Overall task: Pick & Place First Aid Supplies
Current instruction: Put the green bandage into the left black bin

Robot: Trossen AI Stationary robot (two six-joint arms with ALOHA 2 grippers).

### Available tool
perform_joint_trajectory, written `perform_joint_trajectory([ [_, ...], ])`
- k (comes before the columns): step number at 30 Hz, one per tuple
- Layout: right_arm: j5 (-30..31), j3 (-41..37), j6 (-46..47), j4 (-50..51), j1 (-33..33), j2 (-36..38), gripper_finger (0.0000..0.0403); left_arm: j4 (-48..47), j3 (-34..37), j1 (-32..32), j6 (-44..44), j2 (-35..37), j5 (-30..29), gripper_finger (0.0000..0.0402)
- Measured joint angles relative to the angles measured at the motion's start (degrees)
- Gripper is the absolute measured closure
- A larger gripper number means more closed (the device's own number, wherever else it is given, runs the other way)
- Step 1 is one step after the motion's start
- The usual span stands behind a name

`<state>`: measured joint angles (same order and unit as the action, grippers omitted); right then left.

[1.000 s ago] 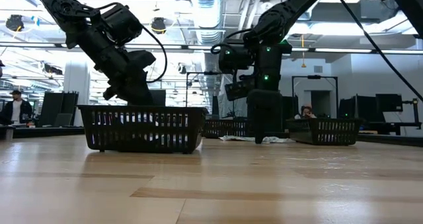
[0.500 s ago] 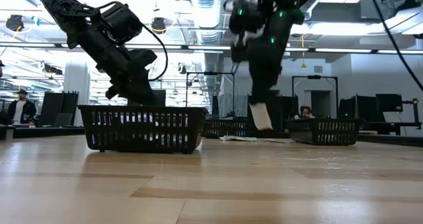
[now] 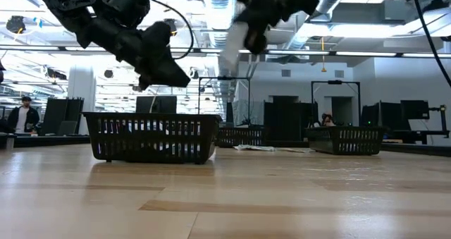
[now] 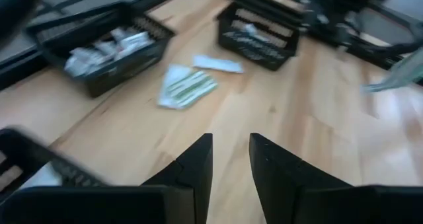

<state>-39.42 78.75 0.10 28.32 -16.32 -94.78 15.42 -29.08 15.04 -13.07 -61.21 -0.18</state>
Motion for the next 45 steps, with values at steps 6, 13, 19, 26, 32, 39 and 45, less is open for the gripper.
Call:
perform_joint_trajectory([
  [6, -5.63, 0.49, 0.0, -9.74, 0.63, 0.01, 0.0402, 2.23, -0.02, -3.38, 5.65, 0.0, 3.88, 0.0302],
  [13, -5.73, 0.49, -0.02, -9.28, 0.65, -0.11, 0.0403, 7.54, 0.0, -6.43, 14.42, 0.0, 9.8, 0.0302],
  [19, -5.75, 0.49, -0.02, -9.04, 0.98, -0.11, 0.0403, 11.74, -0.02, -7.37, 17.34, 0.0, 10.66, 0.0298],
  [26, -5.7, 0.49, -0.02, -8.66, 0.96, -0.11, 0.0403, 12.23, 0.0, -7.38, 17.34, 0.0, 11.16, 0.0265],
  [32, -5.66, 0.49, -0.04, -8.69, 0.98, -0.13, 0.0403, 15.53, -0.02, -7.71, 17.83, 0.0, 11.2, 0.0248],
  [39, -5.27, 0.48, -0.53, -9.29, 0.96, -0.13, 0.0403, 18.11, 0.0, -7.71, 18.37, -1.14, 13.24, 0.026],
  [45, -5.25, 0.47, -0.66, -13.24, 0.96, -0.13, 0.0403, 23.93, -0.02, -7.65, 15.82, -5.55, 16.96, 0.028],
])
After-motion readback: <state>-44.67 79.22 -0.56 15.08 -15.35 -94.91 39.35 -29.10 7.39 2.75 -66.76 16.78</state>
